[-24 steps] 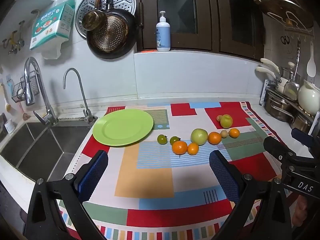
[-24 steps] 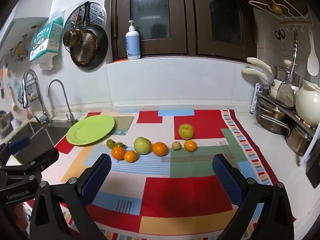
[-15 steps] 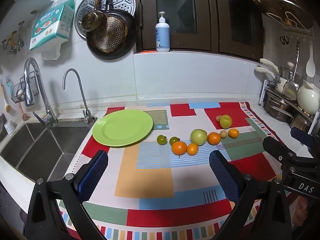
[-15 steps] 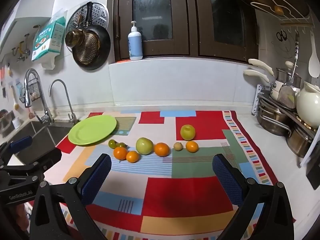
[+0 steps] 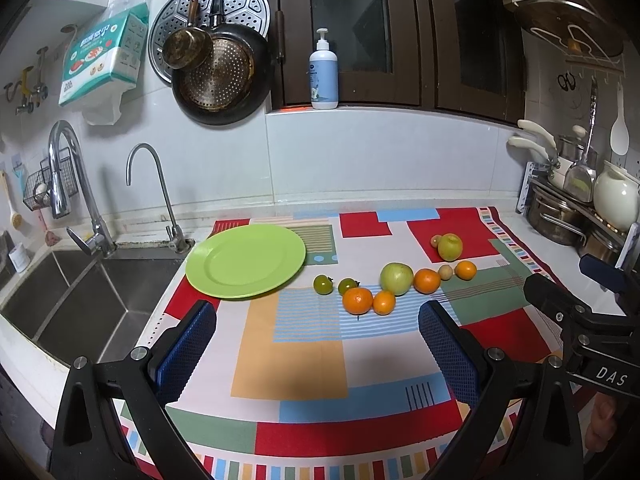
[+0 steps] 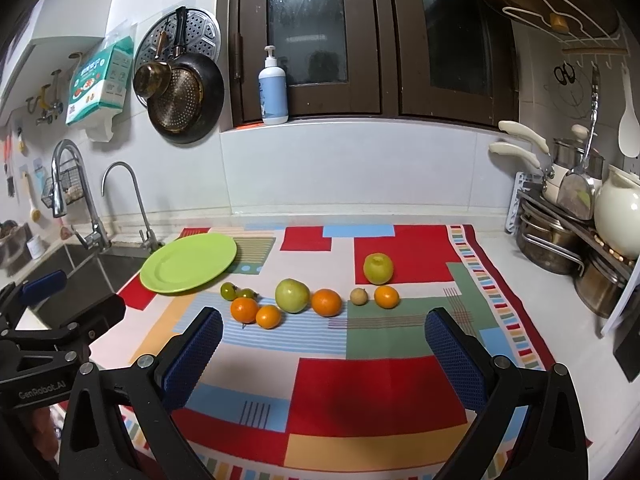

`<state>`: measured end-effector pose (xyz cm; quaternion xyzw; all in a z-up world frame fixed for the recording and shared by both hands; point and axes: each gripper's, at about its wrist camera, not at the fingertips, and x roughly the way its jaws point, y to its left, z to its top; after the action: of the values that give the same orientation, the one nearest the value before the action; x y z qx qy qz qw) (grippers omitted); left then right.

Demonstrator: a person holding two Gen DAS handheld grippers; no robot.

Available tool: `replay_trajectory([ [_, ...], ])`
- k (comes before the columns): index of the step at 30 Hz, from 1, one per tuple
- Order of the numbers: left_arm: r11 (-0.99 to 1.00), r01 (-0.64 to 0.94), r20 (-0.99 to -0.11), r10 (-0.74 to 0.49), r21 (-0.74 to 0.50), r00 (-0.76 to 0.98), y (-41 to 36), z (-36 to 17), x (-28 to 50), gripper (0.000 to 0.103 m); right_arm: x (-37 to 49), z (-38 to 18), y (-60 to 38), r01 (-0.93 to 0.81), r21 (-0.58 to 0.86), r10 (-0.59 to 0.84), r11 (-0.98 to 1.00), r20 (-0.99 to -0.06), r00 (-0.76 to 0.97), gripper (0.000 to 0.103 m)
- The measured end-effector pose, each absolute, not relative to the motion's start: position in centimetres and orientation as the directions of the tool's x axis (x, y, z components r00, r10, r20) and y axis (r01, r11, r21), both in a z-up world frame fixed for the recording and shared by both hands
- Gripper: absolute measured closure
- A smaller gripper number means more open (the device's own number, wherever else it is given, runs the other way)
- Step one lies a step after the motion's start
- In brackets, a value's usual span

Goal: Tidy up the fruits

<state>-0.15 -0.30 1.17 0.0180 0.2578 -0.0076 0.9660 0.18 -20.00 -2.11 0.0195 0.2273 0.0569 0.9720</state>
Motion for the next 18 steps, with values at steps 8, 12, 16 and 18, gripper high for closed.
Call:
replay_trajectory([
  [8,0.999,0.023,-0.494,-0.004,0.033,0.87,-0.37,1.17,-0.19,0.0,0.19,-2.07,-20.05,-0.102,0.064,0.12,0.993,-0.439,0.89,0.001],
  [12,0.999,0.024,-0.486,-0.007,0.029,0.874,-0.38,1.15,-0.23,0.0,0.2,-2.08,-20.06,-0.102,0.063,0.119,0.993,-0.44,0.89,0.001],
  [16,0.999,0.03,-0.5,-0.01,0.031,0.866,-0.63,1.27,0.14,0.0,0.26,-2.04,-20.13,-0.1,0.064,0.118,0.993,-0.442,0.889,0.001],
  [18,0.999,0.03,-0.521,-0.009,0.031,0.854,-0.72,1.22,0.33,0.0,0.26,-2.05,-20.12,-0.1,0.063,0.118,0.993,-0.442,0.889,0.001],
])
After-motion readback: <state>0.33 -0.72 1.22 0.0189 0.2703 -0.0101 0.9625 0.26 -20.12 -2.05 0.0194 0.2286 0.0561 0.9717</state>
